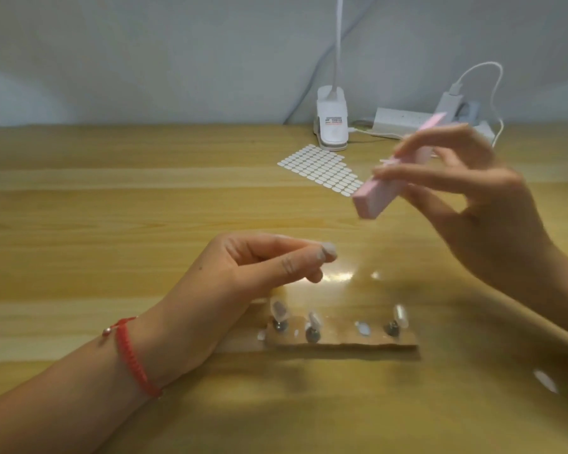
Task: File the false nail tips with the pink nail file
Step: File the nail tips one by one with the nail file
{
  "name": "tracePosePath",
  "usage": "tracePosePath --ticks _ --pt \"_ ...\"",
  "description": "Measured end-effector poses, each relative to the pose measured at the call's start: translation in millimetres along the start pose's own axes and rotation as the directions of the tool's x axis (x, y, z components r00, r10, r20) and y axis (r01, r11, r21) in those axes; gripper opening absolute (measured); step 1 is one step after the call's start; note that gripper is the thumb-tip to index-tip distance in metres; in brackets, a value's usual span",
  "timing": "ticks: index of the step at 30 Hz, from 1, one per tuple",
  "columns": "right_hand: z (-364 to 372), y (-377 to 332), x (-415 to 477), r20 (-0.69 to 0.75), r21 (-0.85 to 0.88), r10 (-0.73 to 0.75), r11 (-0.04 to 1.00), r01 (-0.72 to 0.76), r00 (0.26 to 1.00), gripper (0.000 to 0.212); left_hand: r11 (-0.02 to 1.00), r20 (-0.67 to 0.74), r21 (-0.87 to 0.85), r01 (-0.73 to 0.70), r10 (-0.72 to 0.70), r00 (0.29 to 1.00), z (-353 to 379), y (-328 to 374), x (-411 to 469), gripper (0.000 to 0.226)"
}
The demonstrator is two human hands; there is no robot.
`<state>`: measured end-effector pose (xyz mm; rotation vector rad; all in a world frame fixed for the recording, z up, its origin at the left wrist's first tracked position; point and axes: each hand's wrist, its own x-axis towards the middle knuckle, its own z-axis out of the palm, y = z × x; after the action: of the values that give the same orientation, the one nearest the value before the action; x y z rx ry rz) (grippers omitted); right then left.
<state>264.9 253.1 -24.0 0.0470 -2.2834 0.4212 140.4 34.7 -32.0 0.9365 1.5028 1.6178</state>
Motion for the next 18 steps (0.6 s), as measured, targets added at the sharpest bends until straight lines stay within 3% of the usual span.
tracePosePath --ticks 3,5,7,10,13,15,18 --pt "-2.1 13.3 -2.7 0.133 -0.090 0.177 0.982 -0.166 0.975 0.039 1.000 -0.015 -0.017 -0.004 0.004 1.000 -0.1 0.0 1.4 0.021" --pt "3.9 14.0 -6.7 0.249 -0.248 0.234 0.953 -0.172 0.940 0.038 0.999 -0.039 -0.043 -0.001 0.000 0.999 0.4 -0.1 2.1 0.024" --pt "7.0 7.5 -8.9 0.285 -0.283 0.265 0.941 -0.183 0.921 0.036 0.999 -0.058 -0.041 -0.004 0.002 0.998 1.0 -0.6 2.3 0.025" --pt "2.2 -16.2 -2.0 0.168 0.017 0.199 0.979 -0.205 0.965 0.029 1.000 -0.079 -0.027 -0.012 0.010 0.997 2.0 -1.7 2.2 0.026" --pt "2.9 -45.0 -0.6 0.159 0.344 0.138 0.920 -0.186 0.978 0.029 1.000 -0.079 -0.002 -0.031 0.031 0.996 1.7 -2.6 1.7 0.029" --pt "6.9 -56.5 -4.5 0.193 0.419 0.134 0.885 -0.205 0.972 0.031 0.999 -0.068 0.019 -0.030 0.031 0.997 1.4 -2.5 1.5 0.028" --pt "11.2 -61.3 -8.8 0.175 0.395 0.135 0.898 -0.195 0.975 0.028 0.995 -0.054 0.085 -0.062 0.066 0.996 2.1 -2.5 0.0 0.030"
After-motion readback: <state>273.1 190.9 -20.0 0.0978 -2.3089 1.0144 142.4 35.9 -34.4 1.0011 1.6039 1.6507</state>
